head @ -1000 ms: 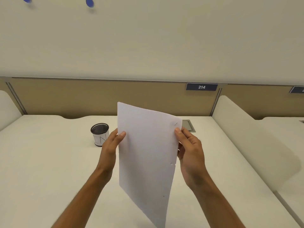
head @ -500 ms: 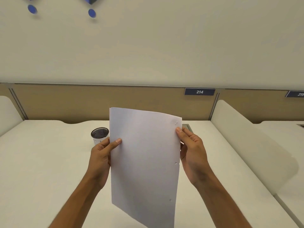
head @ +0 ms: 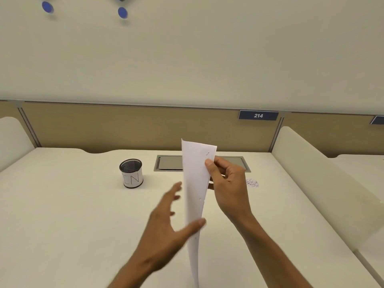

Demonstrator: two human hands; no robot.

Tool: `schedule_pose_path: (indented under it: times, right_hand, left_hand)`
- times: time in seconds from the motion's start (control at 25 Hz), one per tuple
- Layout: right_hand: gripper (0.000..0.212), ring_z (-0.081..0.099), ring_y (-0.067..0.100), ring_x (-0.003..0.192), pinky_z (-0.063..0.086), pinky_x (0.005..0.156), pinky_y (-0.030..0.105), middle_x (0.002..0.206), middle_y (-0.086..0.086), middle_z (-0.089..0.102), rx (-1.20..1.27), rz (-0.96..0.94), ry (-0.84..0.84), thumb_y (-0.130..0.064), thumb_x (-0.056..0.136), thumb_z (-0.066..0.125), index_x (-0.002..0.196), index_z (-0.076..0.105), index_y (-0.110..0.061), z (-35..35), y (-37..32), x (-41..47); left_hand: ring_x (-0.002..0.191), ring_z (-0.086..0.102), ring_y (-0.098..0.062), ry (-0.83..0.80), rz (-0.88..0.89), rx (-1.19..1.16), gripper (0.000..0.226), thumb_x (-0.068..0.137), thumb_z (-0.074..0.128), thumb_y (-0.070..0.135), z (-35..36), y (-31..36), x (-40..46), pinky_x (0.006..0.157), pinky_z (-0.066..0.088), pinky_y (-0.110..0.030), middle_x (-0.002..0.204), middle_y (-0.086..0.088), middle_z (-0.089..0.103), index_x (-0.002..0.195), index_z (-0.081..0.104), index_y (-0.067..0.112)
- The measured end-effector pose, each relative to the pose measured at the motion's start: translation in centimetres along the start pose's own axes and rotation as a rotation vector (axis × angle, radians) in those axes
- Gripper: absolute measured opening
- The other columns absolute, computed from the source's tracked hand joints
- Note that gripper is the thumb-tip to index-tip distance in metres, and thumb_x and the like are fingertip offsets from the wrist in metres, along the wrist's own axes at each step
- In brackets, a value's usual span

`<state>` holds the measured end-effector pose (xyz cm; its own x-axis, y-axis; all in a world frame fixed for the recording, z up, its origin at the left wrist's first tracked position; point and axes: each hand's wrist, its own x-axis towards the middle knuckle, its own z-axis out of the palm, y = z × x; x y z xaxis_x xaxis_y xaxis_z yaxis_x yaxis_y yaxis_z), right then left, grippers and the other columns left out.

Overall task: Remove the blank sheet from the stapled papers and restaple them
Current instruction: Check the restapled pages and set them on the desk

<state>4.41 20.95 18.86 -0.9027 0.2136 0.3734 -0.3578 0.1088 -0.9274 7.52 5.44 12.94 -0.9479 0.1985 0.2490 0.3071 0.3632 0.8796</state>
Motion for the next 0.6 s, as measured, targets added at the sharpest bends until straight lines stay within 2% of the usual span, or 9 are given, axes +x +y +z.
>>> schedule_pose_path:
  times: [0.04, 0.12, 0.2, 0.28, 0.36, 0.44, 0.52, 0.56, 0.6]
  right_hand:
    - [0.020, 0.070, 0.019, 0.080, 0.060, 0.060, 0.034, 0.089, 0.005, 0.072, 0.009, -0.003, -0.014, -0.019, 0.097, 0.054, 0.098, 0.071, -0.009, 0.5, 0.1, 0.0]
    - [0.019, 0.071, 0.021, 0.087, 0.059, 0.063, 0.028, 0.098, 0.002, 0.072, 0.022, -0.009, -0.041, -0.020, 0.097, 0.054, 0.103, 0.069, -0.009, 1.6, 0.1, -0.3]
    - [0.017, 0.070, 0.018, 0.088, 0.059, 0.065, 0.026, 0.098, -0.003, 0.072, 0.042, -0.017, -0.095, -0.020, 0.097, 0.054, 0.103, 0.069, -0.014, 2.7, 0.3, -0.7]
    - [0.018, 0.070, 0.015, 0.093, 0.060, 0.071, 0.028, 0.102, -0.010, 0.072, 0.063, -0.016, -0.190, -0.024, 0.097, 0.053, 0.105, 0.070, -0.021, 3.5, 0.6, -1.0]
    - [0.022, 0.069, 0.011, 0.098, 0.060, 0.078, 0.032, 0.106, -0.011, 0.072, 0.068, -0.008, -0.247, -0.031, 0.097, 0.052, 0.108, 0.070, -0.024, 3.8, 1.3, -1.0]
    - [0.024, 0.067, 0.004, 0.098, 0.058, 0.080, 0.028, 0.107, -0.010, 0.072, 0.015, -0.001, -0.178, -0.034, 0.097, 0.052, 0.109, 0.070, -0.024, 3.6, 2.9, -0.6]
    - [0.033, 0.062, -0.004, 0.101, 0.054, 0.086, 0.017, 0.119, -0.010, 0.065, -0.148, 0.048, -0.059, -0.038, 0.096, 0.053, 0.122, 0.063, -0.023, 2.7, 5.8, 0.0]
    - [0.043, 0.058, -0.004, 0.109, 0.049, 0.093, 0.016, 0.129, -0.010, 0.058, -0.225, 0.133, -0.044, -0.044, 0.094, 0.052, 0.132, 0.054, -0.023, 2.2, 7.2, 0.1]
    - [0.053, 0.053, 0.002, 0.119, 0.045, 0.100, 0.021, 0.137, -0.010, 0.051, -0.257, 0.255, -0.079, -0.049, 0.093, 0.051, 0.140, 0.045, -0.024, 1.9, 8.6, 0.1]
  left_hand:
    - [0.129, 0.041, 0.005, -0.046, 0.002, 0.091, 0.103, 0.061, 0.064, 0.079, 0.6, 0.0, -0.4, 0.101, 0.046, -0.027, 0.147, 0.034, 0.031, 0.148, 0.019, 0.047]
    - [0.126, 0.046, 0.000, 0.018, 0.045, 0.243, 0.099, 0.069, 0.058, 0.079, 1.4, -0.5, -0.4, 0.100, 0.049, -0.030, 0.146, 0.031, 0.034, 0.149, 0.010, 0.046]
    - [0.110, 0.059, -0.004, 0.152, 0.098, 0.241, 0.073, 0.086, 0.062, 0.053, 1.7, -1.0, 0.0, 0.087, 0.057, -0.031, 0.127, 0.030, 0.048, 0.146, 0.021, 0.042]
    - [0.090, 0.068, -0.011, 0.275, 0.081, 0.214, 0.047, 0.096, 0.055, 0.029, 1.6, -1.6, 0.5, 0.068, 0.057, -0.026, 0.107, 0.023, 0.059, 0.139, 0.038, 0.032]
    - [0.075, 0.069, -0.015, 0.349, 0.060, 0.156, 0.033, 0.095, 0.048, 0.025, 1.0, -2.4, 0.9, 0.057, 0.054, -0.022, 0.096, 0.010, 0.069, 0.128, 0.051, 0.020]
    - [0.080, 0.069, -0.012, 0.353, 0.031, 0.013, 0.030, 0.091, 0.047, 0.027, -0.1, -3.0, 1.3, 0.059, 0.055, -0.021, 0.096, 0.013, 0.071, 0.119, 0.057, 0.021]
    - [0.087, 0.070, -0.010, 0.323, -0.005, -0.126, 0.023, 0.091, 0.052, 0.022, -1.4, -3.5, 1.6, 0.065, 0.058, -0.023, 0.098, 0.016, 0.071, 0.112, 0.059, 0.025]
    - [0.088, 0.071, -0.014, 0.317, -0.041, -0.189, 0.022, 0.093, 0.055, 0.016, -2.1, -3.9, 1.7, 0.066, 0.060, -0.027, 0.100, 0.012, 0.072, 0.112, 0.060, 0.025]
    - [0.086, 0.072, -0.018, 0.319, -0.086, -0.250, 0.024, 0.095, 0.056, 0.008, -2.9, -4.3, 1.9, 0.066, 0.061, -0.031, 0.101, 0.006, 0.073, 0.112, 0.061, 0.024]
